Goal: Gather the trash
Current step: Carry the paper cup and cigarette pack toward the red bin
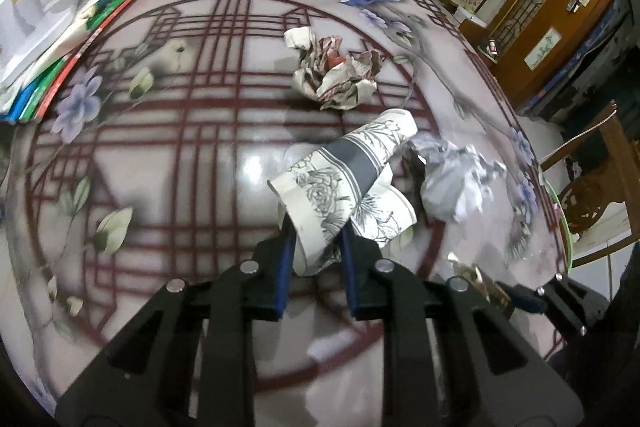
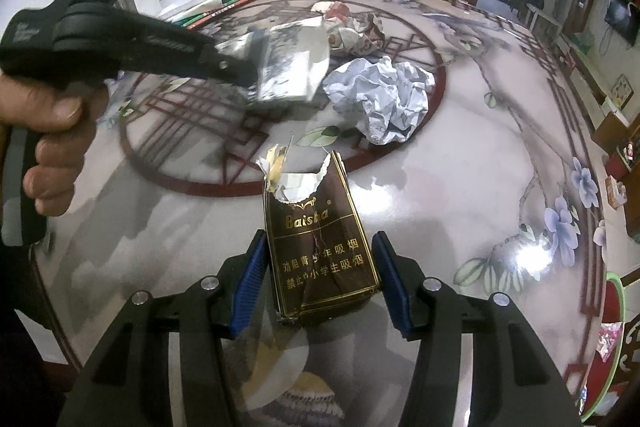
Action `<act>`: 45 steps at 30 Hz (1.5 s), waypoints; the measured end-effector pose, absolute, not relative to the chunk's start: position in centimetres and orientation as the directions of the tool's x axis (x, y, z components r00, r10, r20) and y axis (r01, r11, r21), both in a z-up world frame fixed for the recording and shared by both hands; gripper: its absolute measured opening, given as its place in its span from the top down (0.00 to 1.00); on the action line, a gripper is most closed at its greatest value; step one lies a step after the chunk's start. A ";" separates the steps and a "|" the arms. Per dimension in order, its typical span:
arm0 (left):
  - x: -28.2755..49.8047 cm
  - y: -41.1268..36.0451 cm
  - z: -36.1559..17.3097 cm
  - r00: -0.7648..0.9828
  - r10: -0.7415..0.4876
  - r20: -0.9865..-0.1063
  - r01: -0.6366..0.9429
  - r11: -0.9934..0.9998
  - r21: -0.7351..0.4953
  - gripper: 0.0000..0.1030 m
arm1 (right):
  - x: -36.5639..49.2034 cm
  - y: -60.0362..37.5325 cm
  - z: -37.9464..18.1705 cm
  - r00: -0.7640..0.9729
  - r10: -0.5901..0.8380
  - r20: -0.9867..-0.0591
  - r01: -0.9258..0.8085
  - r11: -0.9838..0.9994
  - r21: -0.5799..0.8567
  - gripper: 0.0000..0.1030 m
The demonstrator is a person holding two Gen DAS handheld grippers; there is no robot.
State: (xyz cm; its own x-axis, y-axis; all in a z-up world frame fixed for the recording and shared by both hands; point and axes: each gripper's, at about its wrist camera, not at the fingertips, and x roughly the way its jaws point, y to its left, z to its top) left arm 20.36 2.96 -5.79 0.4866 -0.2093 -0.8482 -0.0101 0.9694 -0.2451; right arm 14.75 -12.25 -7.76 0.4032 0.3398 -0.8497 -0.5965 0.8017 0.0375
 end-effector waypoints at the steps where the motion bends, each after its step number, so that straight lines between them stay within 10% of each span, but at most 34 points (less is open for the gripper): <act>1: 19.9 3.1 -5.6 0.490 -0.208 -0.847 -0.013 0.969 -0.245 0.80 | 14.5 -12.3 -7.6 0.406 0.341 -0.848 -0.597 0.801 0.036 0.50; 21: 15.0 0.3 0.5 0.560 -0.220 -0.798 0.059 0.972 -0.227 0.80 | 12.5 -18.7 -1.8 0.518 0.348 -0.781 -0.480 0.874 0.070 0.50; 45: 20.3 -25.3 4.0 0.427 -0.532 -0.732 0.456 0.825 -0.334 0.80 | 14.8 -44.6 6.1 0.724 0.129 -0.678 -0.048 0.989 0.137 0.50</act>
